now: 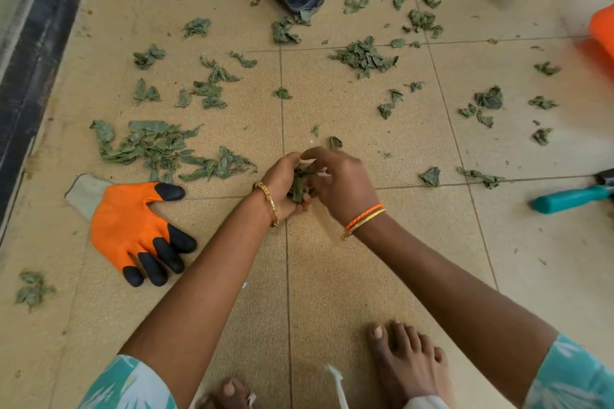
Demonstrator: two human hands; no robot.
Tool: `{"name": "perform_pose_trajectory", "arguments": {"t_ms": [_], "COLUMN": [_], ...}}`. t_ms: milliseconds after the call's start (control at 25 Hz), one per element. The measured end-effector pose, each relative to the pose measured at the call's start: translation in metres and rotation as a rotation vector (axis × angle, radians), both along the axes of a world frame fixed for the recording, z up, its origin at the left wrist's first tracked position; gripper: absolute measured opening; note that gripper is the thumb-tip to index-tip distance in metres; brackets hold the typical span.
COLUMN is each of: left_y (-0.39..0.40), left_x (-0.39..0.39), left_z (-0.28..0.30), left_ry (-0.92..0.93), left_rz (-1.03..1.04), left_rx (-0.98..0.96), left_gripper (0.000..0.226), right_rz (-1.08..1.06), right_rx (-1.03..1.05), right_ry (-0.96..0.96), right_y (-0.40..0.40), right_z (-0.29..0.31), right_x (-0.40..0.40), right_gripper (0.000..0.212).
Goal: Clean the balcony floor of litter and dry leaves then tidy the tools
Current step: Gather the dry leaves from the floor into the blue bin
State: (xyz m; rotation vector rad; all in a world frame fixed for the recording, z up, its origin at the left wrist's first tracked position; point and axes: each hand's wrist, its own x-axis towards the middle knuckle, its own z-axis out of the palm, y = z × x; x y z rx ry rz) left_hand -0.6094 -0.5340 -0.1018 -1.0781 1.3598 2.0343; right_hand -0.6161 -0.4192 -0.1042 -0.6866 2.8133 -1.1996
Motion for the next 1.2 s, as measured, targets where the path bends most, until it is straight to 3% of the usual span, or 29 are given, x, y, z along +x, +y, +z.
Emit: {"name": "perform_pose_trajectory", "arguments": {"t_ms": [120,240,320,480,560,720,840,960,1120,1200], "left_y": [-0.004,-0.014,-0.021,-0.029,-0.028,-0.029,-0.029,-0.024,-0.018,-0.016], "left_x": [0.002,0.005,0.005,0.004,0.006,0.01,0.011,0.011,0.012,0.013], "left_z": [-0.003,-0.006,-0.005,0.001,0.003,0.0,-0.004,-0.001,-0.003,-0.004], "left_ry": [-0.01,-0.035,-0.053,-0.06,-0.046,-0.046,-0.048,-0.042,0.005,0.036], "left_rz": [0.006,0.017,0.069,0.117,0.152,0.145,0.092,0.046,0.035,0.017], "left_rx": [-0.07,-0.11,-0.103,-0.104,-0.097,-0.093,-0.08,-0.034,0.036,0.023], "left_gripper": [0.03,0.03,0.034,0.042,0.043,0.034,0.031,0.031,0.038,0.033], "right_rz": [0.038,0.127,0.083,0.248,0.325,0.285,0.223,0.161,0.075,0.095], "right_rx": [0.14,-0.004,0.0,0.369,0.474,0.323,0.274,0.239,-0.089,-0.123], "right_ry": [-0.011,-0.221,-0.204,-0.203,-0.127,0.165,0.248,0.193,0.015,-0.071], "right_y": [-0.007,0.002,0.01,0.015,0.013,0.023,0.026,0.022,0.004,-0.012], "right_z": [0.0,0.011,0.008,-0.02,-0.034,-0.053,-0.057,-0.048,-0.017,-0.007], "right_x": [0.005,-0.005,-0.027,-0.072,-0.073,-0.048,-0.033,-0.035,-0.015,0.004], "right_gripper": [0.043,0.028,0.027,0.068,0.068,0.029,0.02,0.018,0.015,0.023]}}
